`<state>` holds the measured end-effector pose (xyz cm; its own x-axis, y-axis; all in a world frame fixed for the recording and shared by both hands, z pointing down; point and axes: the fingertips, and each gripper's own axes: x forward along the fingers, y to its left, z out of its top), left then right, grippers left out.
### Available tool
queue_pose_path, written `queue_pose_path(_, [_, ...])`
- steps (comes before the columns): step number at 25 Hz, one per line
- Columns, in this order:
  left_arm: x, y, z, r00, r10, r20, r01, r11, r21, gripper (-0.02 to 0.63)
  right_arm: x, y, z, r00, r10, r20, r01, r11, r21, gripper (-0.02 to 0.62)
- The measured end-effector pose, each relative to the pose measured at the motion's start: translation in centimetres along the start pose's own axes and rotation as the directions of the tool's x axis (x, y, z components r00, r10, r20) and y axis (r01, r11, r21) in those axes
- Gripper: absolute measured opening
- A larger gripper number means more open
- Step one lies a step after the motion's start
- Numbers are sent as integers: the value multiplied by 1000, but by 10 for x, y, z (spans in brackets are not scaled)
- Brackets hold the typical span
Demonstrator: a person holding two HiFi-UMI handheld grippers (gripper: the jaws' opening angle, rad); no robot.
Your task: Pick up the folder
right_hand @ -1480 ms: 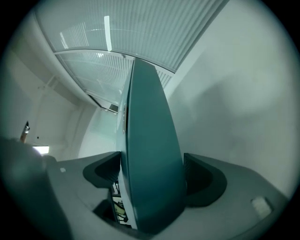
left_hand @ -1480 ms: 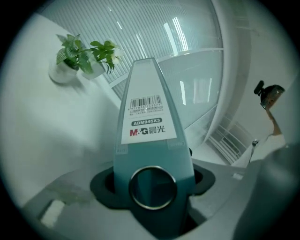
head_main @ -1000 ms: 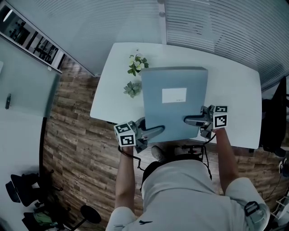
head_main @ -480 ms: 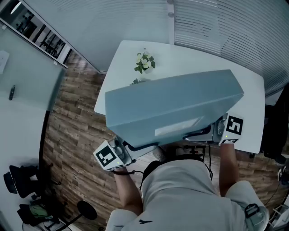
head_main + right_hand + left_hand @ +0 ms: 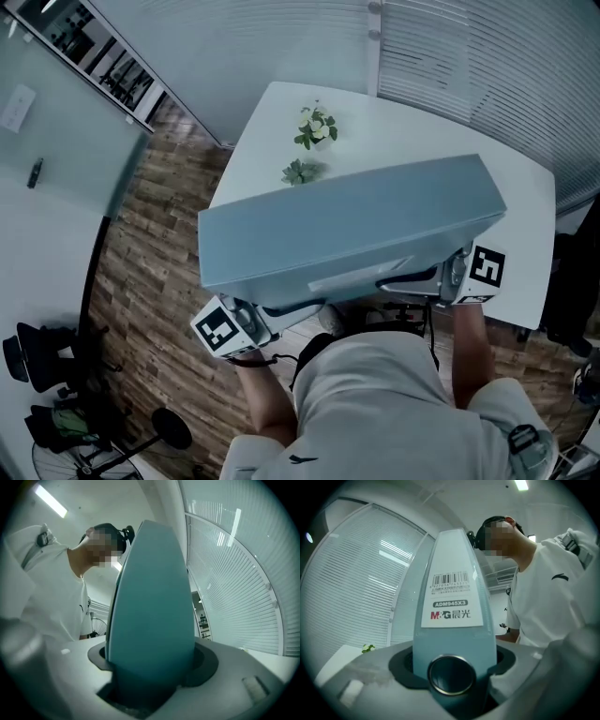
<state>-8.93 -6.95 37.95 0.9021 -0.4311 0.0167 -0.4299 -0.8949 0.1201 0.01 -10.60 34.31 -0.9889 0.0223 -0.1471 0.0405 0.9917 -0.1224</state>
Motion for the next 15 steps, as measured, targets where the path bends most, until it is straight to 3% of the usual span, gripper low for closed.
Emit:
queue_pose_path(4, [-5, -2, 10, 1000, 11, 18, -11, 1000, 3, 331, -1, 10, 13, 996, 35, 79, -38, 999, 31, 312])
queue_pose_path(8, [-5, -11, 10, 999, -48, 4, 48, 999, -22, 325, 2, 22, 10, 992, 122, 18, -123, 990, 64, 296])
queue_pose_path(15, [-8, -20, 13, 997, -73, -18, 73, 997, -12, 319, 4, 33, 13, 993, 120, 15, -121, 992, 40, 285])
